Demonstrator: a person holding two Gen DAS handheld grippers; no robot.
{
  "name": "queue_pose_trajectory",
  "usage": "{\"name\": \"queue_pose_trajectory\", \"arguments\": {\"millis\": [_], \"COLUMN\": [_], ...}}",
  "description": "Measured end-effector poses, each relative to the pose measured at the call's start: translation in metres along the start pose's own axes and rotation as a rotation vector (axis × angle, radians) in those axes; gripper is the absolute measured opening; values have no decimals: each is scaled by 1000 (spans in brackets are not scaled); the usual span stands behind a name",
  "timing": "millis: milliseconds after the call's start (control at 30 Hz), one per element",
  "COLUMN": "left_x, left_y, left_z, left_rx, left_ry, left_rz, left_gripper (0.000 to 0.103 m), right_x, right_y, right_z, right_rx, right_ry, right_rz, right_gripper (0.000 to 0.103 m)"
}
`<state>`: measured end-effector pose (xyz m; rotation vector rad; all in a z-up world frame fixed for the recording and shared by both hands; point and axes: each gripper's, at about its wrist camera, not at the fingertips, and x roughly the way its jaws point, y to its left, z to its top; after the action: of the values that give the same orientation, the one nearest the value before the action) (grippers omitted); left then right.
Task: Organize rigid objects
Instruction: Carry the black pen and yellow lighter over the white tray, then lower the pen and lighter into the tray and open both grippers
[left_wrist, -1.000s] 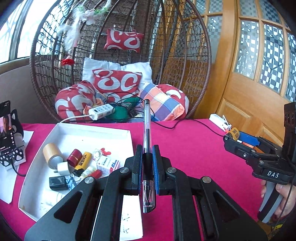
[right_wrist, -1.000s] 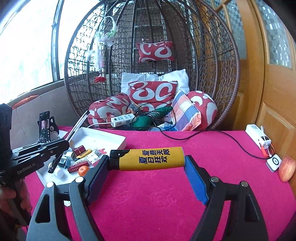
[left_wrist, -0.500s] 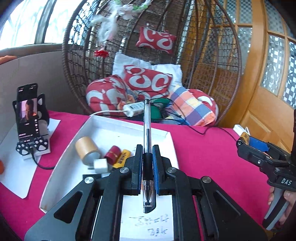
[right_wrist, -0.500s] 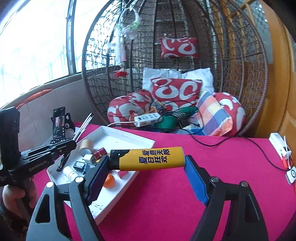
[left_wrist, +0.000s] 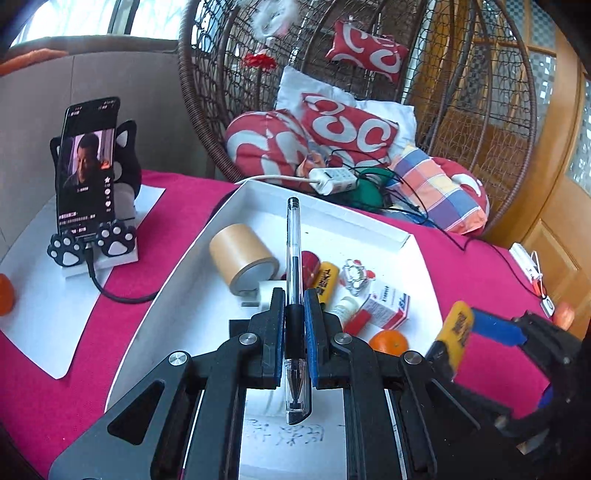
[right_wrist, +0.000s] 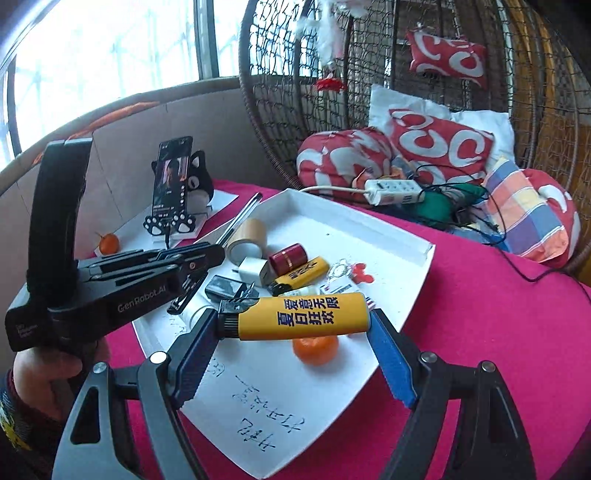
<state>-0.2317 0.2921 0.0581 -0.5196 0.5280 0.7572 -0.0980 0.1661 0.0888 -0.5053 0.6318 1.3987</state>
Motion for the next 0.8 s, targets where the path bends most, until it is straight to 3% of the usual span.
{"name": "queue_pose_trajectory", "arguments": {"millis": [367, 433, 467, 500, 533, 567, 600, 700, 800], "left_x": [16, 15, 14, 12, 10, 8, 5, -2, -8], "left_y": [4, 3, 3, 4, 5, 6, 6, 3, 2], "left_z": [-6, -5, -5, -4, -3, -3, -2, 1, 3], "left_rx": [19, 25, 22, 15, 8, 2, 0, 25, 19], "left_ry": [52, 42, 36, 28, 16, -2, -22, -60, -80], "left_rz": [56, 72, 79, 90, 103, 114, 128, 193, 188], "left_gripper": [10, 18, 36, 65, 80, 95, 103, 103, 103], "right_x": [30, 25, 23, 20, 15, 12, 10, -2, -13], "right_y": [5, 7, 8, 9, 10, 11, 12, 13, 10], "right_z": [-8, -10, -11, -12, -13, -14, -14, -18, -21], "right_rx": [-8, -26, -33, -40, -47, -51, -54, -43, -10], "right_ry": [34, 11, 0, -12, -25, -35, -44, -86, -118], "right_rz": [-35, -67, -73, -78, -85, -91, -94, -109, -107], "right_gripper": [82, 87, 89, 91, 91, 98, 103, 103, 103]}}
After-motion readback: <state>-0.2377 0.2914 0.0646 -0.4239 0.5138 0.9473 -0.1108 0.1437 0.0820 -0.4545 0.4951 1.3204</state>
